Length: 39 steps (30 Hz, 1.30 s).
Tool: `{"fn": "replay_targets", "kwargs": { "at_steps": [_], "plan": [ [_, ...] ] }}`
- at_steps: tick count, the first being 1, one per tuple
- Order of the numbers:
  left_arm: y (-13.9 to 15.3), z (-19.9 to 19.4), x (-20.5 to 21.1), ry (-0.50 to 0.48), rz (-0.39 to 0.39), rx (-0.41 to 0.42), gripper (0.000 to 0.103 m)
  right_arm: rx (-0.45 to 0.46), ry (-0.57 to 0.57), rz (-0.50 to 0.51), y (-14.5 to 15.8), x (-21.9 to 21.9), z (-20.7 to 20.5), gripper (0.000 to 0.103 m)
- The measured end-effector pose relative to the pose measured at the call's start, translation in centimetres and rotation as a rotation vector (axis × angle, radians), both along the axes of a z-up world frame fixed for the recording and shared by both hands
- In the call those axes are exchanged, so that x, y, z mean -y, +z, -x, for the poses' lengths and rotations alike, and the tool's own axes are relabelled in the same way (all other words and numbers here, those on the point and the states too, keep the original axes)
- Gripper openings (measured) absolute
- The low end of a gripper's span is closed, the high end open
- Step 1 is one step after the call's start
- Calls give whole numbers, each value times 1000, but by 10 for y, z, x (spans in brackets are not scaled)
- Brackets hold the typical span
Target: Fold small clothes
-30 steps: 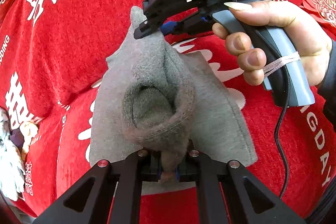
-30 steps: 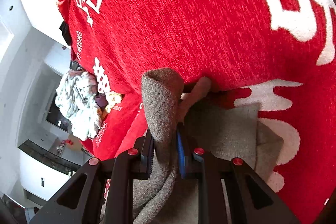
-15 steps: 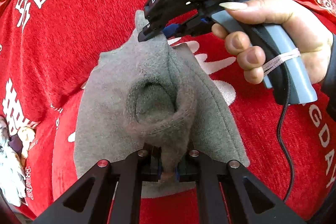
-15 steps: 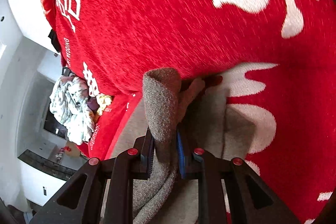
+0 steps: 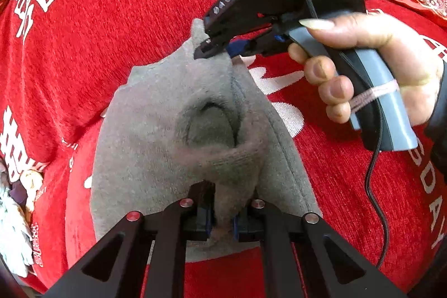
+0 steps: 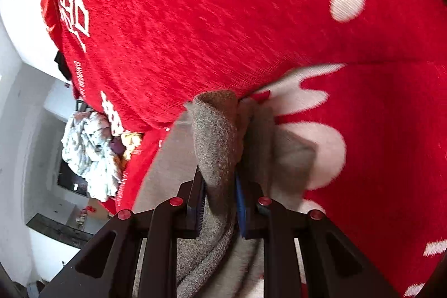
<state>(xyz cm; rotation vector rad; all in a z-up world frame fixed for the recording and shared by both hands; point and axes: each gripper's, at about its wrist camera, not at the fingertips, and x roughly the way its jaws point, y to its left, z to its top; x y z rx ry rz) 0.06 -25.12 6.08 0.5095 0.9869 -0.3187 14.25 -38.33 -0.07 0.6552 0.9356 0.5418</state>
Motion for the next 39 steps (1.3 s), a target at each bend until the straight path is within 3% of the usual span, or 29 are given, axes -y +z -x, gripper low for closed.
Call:
{"fn": "replay_targets", "kwargs": {
  "at_steps": [3, 5, 8, 9, 15, 19, 21, 24, 29, 32, 34, 36, 39],
  "plan": [
    [3, -1, -5, 7, 48, -12, 14, -6, -23, 22, -2, 1, 3, 23],
    [6, -3, -11, 10, 104, -43, 33, -28, -59, 63, 0, 1, 3, 28],
    [14, 3, -23, 10, 190, -78, 54, -67, -96, 95, 8, 4, 5, 48],
    [17, 7, -28, 9, 211, -75, 54, -63, -103, 106, 13, 5, 8, 56],
    [49, 30, -61, -61, 395, -100, 54, 49, -147, 222, 55, -2, 33, 57],
    [65, 11, -81, -7, 479, -79, 54, 119, -83, 167, 74, -18, 43, 57],
    [67, -9, -92, 60, 516, -99, 54, 108, -24, 82, 72, -29, 41, 57],
    [58, -33, -102, 138, 497, -103, 54, 34, 43, -3, 55, -45, 33, 57],
    [22, -49, -110, 171, 408, -165, 54, -56, -72, 115, 21, -27, 28, 56],
    [18, -36, -108, 126, 357, -106, 54, -72, -142, 87, 14, -4, 36, 56],
    [20, -30, -105, 123, 330, -92, 54, -86, -162, 128, 16, 1, 42, 57],
    [26, -27, -108, 116, 361, -104, 54, -72, -167, 149, 23, 4, 54, 57],
    [37, -14, -121, 108, 387, -89, 54, 20, -116, 121, 45, -2, 89, 57]
  ]
}}
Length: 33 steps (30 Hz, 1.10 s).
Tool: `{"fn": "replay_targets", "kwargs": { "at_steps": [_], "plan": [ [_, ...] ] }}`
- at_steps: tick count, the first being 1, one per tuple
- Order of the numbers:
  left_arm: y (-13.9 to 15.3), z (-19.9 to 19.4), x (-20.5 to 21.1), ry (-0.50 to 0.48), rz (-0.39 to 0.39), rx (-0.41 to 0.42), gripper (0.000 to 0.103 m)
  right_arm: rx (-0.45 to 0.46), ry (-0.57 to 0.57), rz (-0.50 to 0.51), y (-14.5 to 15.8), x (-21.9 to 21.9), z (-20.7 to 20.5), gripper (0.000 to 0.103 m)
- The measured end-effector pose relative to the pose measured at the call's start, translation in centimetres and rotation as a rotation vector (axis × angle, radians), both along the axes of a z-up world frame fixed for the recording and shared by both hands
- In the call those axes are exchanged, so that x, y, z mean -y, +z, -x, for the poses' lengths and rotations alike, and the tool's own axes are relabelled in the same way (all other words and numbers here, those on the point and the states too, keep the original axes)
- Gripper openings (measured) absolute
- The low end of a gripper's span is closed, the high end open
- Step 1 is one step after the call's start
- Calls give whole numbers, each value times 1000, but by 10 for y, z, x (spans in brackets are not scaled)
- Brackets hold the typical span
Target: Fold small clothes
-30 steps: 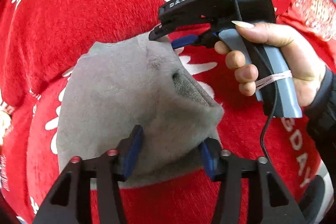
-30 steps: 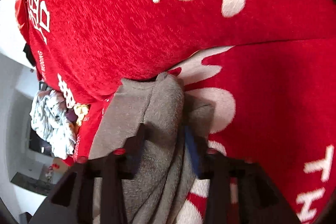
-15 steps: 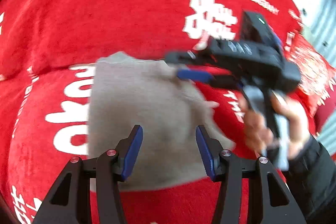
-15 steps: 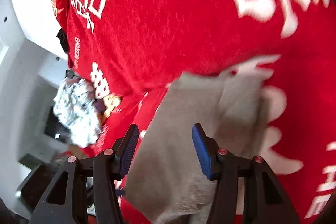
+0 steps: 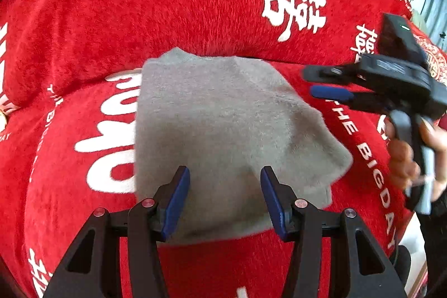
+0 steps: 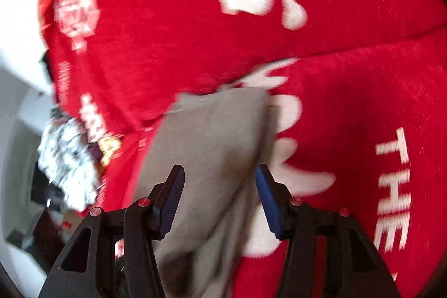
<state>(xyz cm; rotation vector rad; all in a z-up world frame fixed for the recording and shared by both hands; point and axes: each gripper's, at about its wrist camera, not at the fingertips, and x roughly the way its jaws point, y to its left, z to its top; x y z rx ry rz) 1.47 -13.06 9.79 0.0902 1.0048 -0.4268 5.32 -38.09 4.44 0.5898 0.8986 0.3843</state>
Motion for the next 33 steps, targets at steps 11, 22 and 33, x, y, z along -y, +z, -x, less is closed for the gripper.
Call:
{"fn": "replay_targets", "kwargs": {
  "at_steps": [11, 22, 33],
  "plan": [
    [-25, 29, -44, 7, -85, 23, 54, 88, 212, 161, 0, -65, 82, 60],
    [-54, 5, -93, 214, 33, -131, 54, -11, 140, 173, -41, -49, 92, 6],
    [5, 14, -73, 124, 60, -31, 54, 166, 84, 194, 17, -48, 115, 24]
  ]
}}
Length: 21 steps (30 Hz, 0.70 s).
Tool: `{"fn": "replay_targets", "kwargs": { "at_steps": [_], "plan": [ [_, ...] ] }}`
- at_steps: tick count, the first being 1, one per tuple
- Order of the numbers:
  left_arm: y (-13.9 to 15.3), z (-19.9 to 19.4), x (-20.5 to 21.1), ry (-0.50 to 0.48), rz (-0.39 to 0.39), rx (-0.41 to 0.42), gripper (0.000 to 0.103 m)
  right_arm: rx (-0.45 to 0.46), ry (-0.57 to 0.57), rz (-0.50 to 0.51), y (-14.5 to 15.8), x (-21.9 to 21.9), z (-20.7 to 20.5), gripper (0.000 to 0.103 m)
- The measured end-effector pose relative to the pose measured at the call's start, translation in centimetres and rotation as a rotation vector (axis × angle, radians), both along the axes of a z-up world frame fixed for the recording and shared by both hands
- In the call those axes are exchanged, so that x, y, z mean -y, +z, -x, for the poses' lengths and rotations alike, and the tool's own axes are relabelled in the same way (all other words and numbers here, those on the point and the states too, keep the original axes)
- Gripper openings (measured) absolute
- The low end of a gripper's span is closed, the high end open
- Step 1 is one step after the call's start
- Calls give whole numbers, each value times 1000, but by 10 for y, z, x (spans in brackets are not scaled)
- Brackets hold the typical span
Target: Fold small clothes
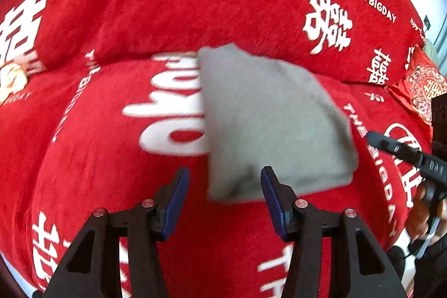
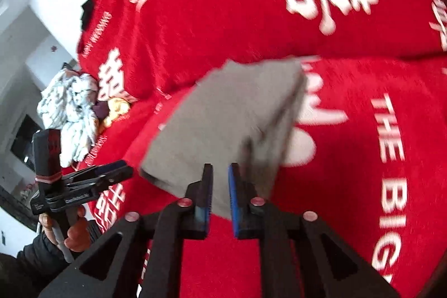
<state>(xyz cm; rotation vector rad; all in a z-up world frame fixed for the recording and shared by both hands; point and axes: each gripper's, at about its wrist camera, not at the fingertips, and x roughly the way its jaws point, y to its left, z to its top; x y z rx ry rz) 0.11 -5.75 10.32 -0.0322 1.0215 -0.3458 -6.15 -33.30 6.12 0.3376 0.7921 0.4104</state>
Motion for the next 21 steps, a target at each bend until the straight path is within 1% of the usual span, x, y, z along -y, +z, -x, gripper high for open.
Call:
{"fn": "replay_targets", "kwargs": {
  "at_steps": [1, 2, 3, 5, 6, 7, 8, 9, 10, 11, 13, 14, 16, 17, 18, 19, 20, 21],
  "plan": [
    [2, -5, 7, -4, -1, 4, 54, 4, 9, 3, 3, -4, -4, 31],
    [2, -10, 14, -6, -7, 12, 54, 5, 19, 16, 5, -10, -9, 47],
    [0, -17, 22, -2, -23, 9, 54, 7, 21, 33, 5, -15, -15, 52],
    [-11, -30, 30, 10, -56, -23, 54, -16, 32, 51, -1, -22, -29, 52],
    [-20, -36, 34, 23, -94, -48, 54, -35, 29, 54, -6, -24, -35, 52],
    [-27, -39, 36, 28, -120, -70, 57, -53, 33, 47, -13, -22, -40, 51],
    [-35, -40, 38, 28, -137, -86, 74, -69, 30, 43, -19, -18, -44, 47],
    [-40, -39, 38, 39, -165, -80, 87, -83, 20, 44, -25, -16, -46, 47],
    [-41, -36, 37, 45, -179, -62, 89, -123, -16, 66, -33, -10, -49, 45],
    [-41, -33, 36, 36, -180, -48, 89, -150, -24, 65, -39, -7, -52, 37],
    [-41, -29, 34, 32, -170, -49, 89, -140, -29, 14, -42, 3, -49, 37],
    [-39, -28, 33, 31, -162, -50, 89, -132, -36, 12, -37, 5, -45, 41],
    [-32, -27, 31, 23, -139, -42, 89, -102, -62, 54, -28, 7, -39, 54],
    [-28, -28, 30, 17, -125, -37, 89, -84, -80, 63, -23, 9, -36, 64],
    [-24, -32, 30, 8, -107, -33, 89, -68, -100, 52, -19, 14, -34, 75],
    [-22, -37, 30, 4, -96, -35, 89, -60, -122, 31, -16, 20, -34, 79],
    [-22, -42, 31, -2, -83, -43, 89, -62, -146, 6, -14, 26, -36, 81],
    [-22, -52, 32, -19, -52, -69, 89, -72, -168, -16, -13, 31, -40, 81]
  ]
}}
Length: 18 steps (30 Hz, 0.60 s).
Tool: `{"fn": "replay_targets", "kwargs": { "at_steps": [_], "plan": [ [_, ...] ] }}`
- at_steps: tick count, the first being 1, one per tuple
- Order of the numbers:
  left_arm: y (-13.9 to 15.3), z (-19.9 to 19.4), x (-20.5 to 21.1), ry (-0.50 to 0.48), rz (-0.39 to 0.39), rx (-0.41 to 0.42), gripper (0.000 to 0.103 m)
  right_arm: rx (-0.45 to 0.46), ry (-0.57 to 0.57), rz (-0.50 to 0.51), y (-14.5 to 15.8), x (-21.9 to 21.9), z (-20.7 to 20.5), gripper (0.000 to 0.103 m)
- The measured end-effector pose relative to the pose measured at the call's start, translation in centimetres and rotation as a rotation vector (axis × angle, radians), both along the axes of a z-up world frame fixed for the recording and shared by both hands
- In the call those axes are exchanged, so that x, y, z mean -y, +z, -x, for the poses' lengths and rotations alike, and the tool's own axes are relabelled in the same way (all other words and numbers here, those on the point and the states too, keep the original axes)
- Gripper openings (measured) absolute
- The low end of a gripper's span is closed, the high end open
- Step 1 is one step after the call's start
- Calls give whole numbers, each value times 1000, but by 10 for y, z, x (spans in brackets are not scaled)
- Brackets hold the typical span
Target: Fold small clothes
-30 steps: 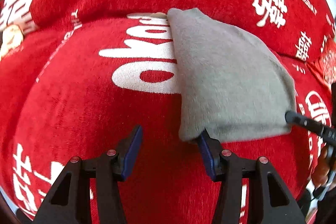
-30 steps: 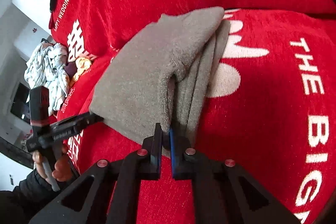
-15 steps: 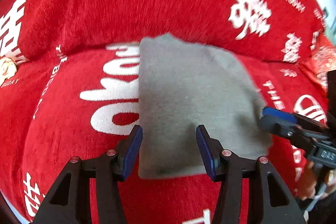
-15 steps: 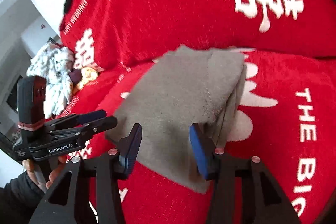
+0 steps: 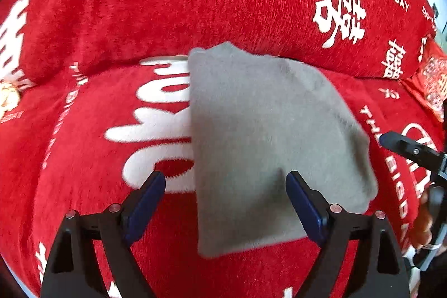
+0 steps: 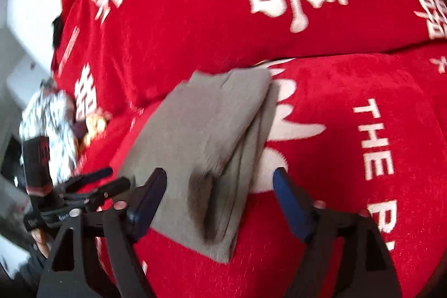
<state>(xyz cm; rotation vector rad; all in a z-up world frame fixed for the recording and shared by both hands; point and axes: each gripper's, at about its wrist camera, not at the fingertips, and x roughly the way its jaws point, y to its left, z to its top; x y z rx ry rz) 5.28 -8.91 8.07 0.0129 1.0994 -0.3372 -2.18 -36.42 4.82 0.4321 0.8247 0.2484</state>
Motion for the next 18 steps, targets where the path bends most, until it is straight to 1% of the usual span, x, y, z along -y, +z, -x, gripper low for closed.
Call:
{"fn": "replay_targets", "kwargs": {
  "at_steps": [2, 3, 6, 8, 11, 15, 16, 17, 18],
  "plan": [
    [-6, -19, -2, -12, 60, -63, 89, -35, -28, -18, -2, 7, -11, 81],
    [-12, -34, -5, 0, 82, -107, 89, -53, -31, -23, -4, 8, -17, 81],
    [-25, -62, -11, 38, 125, -184, 89, -116, -37, -87, -13, 11, -37, 81],
    [-31, -73, -12, 41, 148, -214, 89, -148, -55, -131, -20, 13, -48, 81],
    [-41, -81, -8, 17, 161, -245, 89, -184, -37, -192, -29, 9, -60, 81],
    [-55, -87, -4, -2, 215, -290, 89, -258, -3, -223, -48, 1, -77, 81],
    [-58, -89, -3, -2, 228, -302, 89, -257, 0, -234, -53, 0, -81, 82],
    [-61, -90, -2, -3, 239, -311, 88, -231, 0, -235, -53, -2, -83, 82],
    [-62, -90, -1, -8, 255, -310, 81, -225, 10, -227, -53, -5, -87, 80]
  ]
}}
